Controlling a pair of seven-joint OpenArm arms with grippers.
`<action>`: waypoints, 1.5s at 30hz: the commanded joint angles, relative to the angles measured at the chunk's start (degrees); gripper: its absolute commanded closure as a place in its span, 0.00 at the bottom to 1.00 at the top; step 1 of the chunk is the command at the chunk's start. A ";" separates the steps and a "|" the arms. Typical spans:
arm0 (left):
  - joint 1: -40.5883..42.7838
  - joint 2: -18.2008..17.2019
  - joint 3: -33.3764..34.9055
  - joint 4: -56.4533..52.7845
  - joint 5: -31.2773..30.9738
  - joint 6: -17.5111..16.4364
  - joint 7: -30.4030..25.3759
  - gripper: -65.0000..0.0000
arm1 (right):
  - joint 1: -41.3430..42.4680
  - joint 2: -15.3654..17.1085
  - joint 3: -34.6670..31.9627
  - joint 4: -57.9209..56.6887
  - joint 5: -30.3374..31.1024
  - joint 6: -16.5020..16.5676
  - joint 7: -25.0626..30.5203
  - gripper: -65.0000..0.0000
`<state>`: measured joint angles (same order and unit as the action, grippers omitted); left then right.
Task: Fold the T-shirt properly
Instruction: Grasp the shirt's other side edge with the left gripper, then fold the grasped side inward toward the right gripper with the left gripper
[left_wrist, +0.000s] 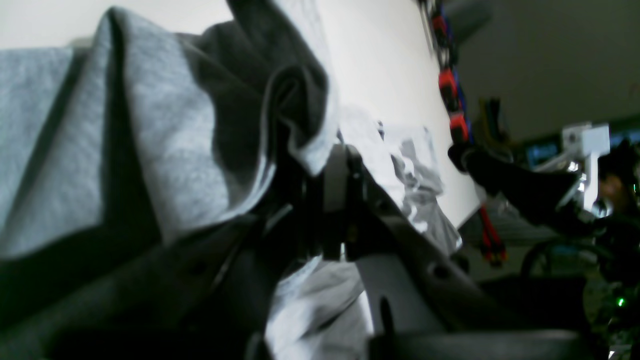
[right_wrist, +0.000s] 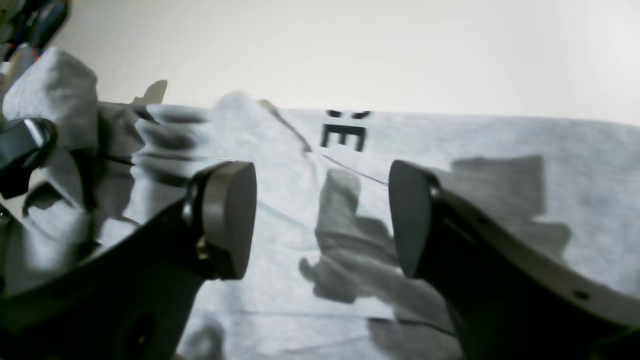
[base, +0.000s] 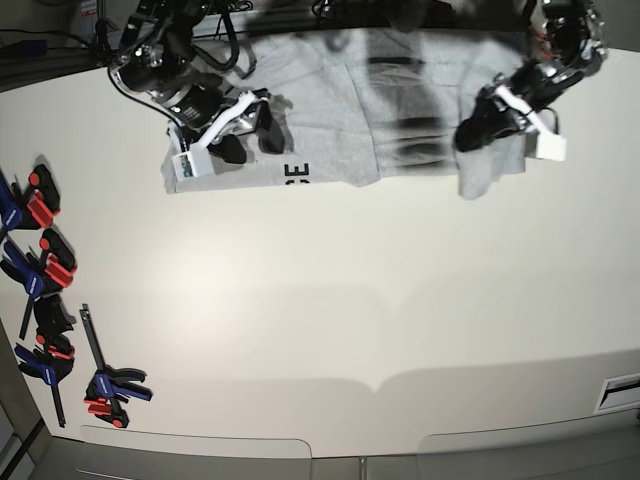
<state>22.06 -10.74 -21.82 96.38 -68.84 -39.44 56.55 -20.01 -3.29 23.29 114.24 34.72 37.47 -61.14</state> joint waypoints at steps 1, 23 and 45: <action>-0.96 0.33 1.27 1.03 -1.01 -0.56 -1.33 1.00 | 0.26 0.70 0.48 1.05 1.42 -0.26 1.18 0.40; -3.02 -0.15 10.40 4.81 4.28 -0.56 1.36 0.55 | 0.28 1.27 0.85 1.03 1.44 -0.42 2.05 0.40; 14.27 -4.46 -5.75 13.86 13.79 -0.56 -0.07 0.55 | 0.31 1.25 0.70 1.03 3.41 -0.44 2.23 0.40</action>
<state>36.01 -14.87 -27.57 109.25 -53.89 -39.48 57.14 -20.01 -2.24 23.83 114.24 36.69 37.08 -60.42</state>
